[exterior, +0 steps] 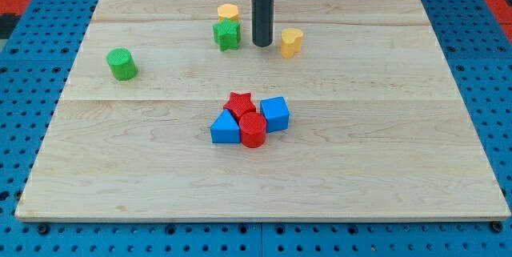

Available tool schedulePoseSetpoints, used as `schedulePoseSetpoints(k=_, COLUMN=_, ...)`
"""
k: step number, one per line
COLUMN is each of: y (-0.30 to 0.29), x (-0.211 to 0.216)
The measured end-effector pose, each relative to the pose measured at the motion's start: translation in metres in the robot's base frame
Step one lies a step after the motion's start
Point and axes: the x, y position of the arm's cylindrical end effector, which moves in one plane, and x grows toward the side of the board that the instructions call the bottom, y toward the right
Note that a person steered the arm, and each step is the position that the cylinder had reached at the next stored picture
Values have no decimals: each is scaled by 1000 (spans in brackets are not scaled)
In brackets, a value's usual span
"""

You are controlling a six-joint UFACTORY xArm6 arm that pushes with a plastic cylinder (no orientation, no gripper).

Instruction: Move the green blocks to the left center of the board

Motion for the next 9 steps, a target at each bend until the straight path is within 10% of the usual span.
schedulePoseSetpoints(k=3, y=-96, x=52)
schedulePoseSetpoints(k=5, y=-32, x=18)
schedulePoseSetpoints(k=8, y=-160, x=52)
schedulePoseSetpoints(k=9, y=-102, x=35)
